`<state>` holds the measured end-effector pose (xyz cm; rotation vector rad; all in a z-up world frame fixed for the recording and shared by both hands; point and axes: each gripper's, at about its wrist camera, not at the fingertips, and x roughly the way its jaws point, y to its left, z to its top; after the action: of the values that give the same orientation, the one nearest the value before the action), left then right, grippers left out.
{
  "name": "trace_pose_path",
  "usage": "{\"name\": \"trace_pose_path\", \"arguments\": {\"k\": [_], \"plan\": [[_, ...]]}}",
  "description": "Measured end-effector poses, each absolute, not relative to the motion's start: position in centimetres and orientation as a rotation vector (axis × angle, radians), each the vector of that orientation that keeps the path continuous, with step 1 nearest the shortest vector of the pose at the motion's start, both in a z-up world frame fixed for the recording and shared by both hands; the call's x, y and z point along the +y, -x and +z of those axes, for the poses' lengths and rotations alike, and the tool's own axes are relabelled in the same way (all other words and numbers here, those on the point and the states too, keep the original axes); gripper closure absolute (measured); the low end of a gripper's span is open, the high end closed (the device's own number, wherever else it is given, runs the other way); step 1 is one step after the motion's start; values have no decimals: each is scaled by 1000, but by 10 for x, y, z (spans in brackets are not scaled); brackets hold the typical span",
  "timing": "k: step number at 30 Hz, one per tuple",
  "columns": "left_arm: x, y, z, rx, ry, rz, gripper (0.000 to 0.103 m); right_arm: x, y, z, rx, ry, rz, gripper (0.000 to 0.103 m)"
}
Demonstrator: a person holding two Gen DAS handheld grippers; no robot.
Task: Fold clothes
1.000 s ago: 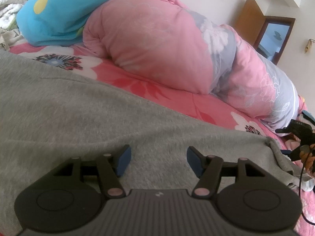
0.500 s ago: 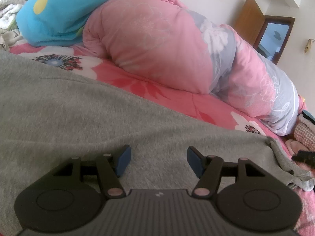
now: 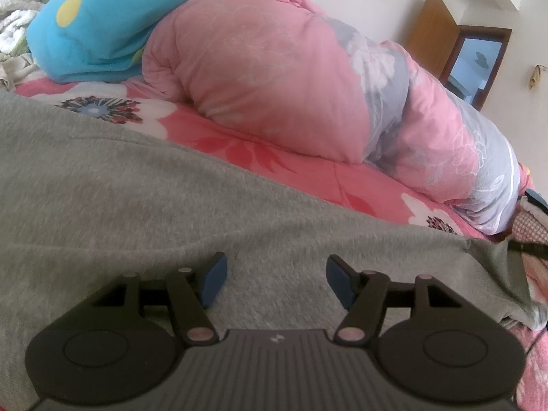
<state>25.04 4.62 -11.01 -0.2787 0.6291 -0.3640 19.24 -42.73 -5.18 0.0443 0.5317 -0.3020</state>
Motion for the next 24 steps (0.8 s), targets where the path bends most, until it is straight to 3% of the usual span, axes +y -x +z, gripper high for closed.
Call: {"name": "trace_pose_path", "arguments": {"k": [9,24], "plan": [[46,-250,-110,628,273,-362,37,-500,-234,-42,464,-122,-499,99],[45,-250,-109,628,270,-361,37,-532,-275,-101,592,-157,-660,95]]}}
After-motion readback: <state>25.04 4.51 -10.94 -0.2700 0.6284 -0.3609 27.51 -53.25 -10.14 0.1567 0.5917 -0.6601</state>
